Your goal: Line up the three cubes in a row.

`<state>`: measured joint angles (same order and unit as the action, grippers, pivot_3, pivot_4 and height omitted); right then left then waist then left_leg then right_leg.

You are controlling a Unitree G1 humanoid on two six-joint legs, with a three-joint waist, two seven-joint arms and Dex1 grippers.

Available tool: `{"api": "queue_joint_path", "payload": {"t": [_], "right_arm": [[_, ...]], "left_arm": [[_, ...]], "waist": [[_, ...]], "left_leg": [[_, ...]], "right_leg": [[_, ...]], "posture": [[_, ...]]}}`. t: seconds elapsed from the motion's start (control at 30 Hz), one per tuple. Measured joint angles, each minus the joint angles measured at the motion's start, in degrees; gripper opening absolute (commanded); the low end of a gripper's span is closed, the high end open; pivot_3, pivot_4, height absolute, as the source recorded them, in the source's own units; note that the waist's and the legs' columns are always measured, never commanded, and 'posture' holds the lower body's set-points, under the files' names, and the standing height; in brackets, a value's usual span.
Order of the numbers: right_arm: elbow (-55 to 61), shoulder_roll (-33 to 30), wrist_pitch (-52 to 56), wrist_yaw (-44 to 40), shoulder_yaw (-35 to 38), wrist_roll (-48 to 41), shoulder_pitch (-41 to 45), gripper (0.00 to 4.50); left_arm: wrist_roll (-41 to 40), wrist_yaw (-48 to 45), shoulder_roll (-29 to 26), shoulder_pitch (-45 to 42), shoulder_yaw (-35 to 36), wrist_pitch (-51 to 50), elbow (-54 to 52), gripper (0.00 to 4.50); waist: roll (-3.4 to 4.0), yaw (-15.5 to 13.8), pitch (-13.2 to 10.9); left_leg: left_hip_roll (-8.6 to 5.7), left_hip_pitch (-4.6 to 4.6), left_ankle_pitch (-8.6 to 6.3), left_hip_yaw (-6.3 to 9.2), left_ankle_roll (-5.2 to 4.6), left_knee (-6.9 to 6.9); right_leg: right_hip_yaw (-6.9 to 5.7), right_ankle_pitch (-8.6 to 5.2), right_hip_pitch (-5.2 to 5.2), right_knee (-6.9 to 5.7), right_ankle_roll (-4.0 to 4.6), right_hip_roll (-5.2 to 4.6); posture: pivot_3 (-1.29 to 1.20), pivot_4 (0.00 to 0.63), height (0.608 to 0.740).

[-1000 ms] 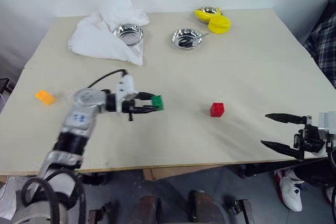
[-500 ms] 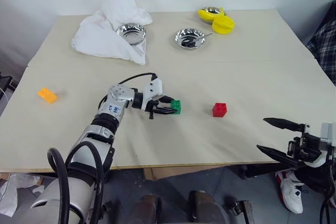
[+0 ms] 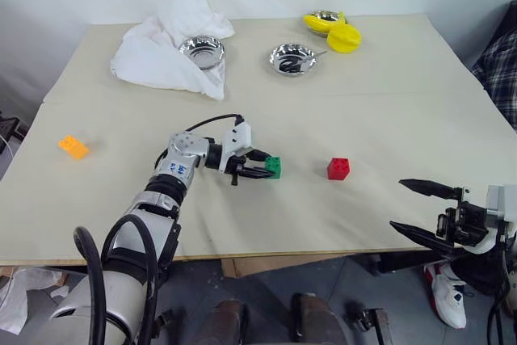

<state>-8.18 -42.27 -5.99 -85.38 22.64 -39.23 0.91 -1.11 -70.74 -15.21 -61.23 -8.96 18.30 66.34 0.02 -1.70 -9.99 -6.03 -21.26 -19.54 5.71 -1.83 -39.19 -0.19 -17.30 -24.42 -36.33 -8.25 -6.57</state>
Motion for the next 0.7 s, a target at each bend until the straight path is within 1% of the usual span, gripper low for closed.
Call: {"api": "queue_joint_path", "payload": {"t": [0.13,0.3,0.37,0.4,0.53,0.6,0.7], "right_arm": [[0.1,0.1,0.2,0.0,-0.2,0.2,0.1,4.50],[1.0,0.2,0.5,0.1,-0.3,0.3,-0.1,4.50],[1.4,0.2,0.9,0.2,-0.3,0.3,-0.2,4.50],[1.5,0.3,1.0,0.2,-0.3,0.3,-0.3,4.50],[1.4,0.4,1.2,0.2,-1.1,0.4,-0.1,4.50],[1.3,0.5,1.3,0.2,-1.5,0.5,0.2,4.50],[1.0,0.5,1.3,0.1,-2.2,0.9,1.5,4.50]], "left_arm": [[1.7,1.9,1.1,-1.4,-0.3,-0.1,1.1,1.48],[2.0,2.2,1.3,-1.5,0.1,-0.1,1.7,1.48],[1.9,2.2,1.4,-1.5,0.4,-0.4,1.8,2.22],[1.9,2.2,1.5,-1.5,0.6,-0.7,1.9,2.44],[1.9,2.9,1.5,-1.5,1.2,-0.2,2.1,3.67],[1.8,2.9,1.3,-1.4,1.7,0.4,2.0,4.20],[0.2,-0.1,-0.8,-1.0,3.7,0.9,0.9,4.20]], "waist": [[-0.01,0.0,0.0],[0.00,0.1,0.0],[-0.01,0.0,0.0],[-0.01,0.0,0.0],[-0.02,0.2,0.0],[-0.03,0.2,0.0],[-0.03,0.4,0.0]], "left_leg": [[-0.06,-0.01,0.02,0.00,-0.04,0.00],[-0.06,0.00,0.02,0.00,-0.04,-0.02],[-0.06,0.00,0.02,0.00,-0.04,-0.02],[-0.06,0.00,0.02,0.00,-0.04,-0.02],[-0.05,-0.03,0.02,0.00,-0.04,-0.02],[-0.05,-0.03,0.03,0.00,-0.03,-0.02],[-0.02,-0.03,0.03,-0.01,-0.02,-0.01]], "right_leg": [[0.02,0.02,0.00,0.00,-0.04,-0.03],[0.02,0.02,0.00,-0.06,-0.04,-0.03],[0.02,0.02,0.00,-0.07,-0.04,-0.03],[0.02,0.02,0.00,-0.08,-0.04,-0.03],[0.02,0.02,-0.07,-0.14,-0.04,-0.03],[0.02,0.02,-0.08,-0.14,-0.04,-0.02],[0.02,0.02,-0.11,-0.14,-0.04,-0.01]], "posture": [[0.00,0.150,0.740],[0.00,0.150,0.740],[0.00,0.150,0.740],[0.00,0.150,0.740],[0.00,0.150,0.740],[0.00,0.150,0.740],[0.00,0.150,0.740]]}}
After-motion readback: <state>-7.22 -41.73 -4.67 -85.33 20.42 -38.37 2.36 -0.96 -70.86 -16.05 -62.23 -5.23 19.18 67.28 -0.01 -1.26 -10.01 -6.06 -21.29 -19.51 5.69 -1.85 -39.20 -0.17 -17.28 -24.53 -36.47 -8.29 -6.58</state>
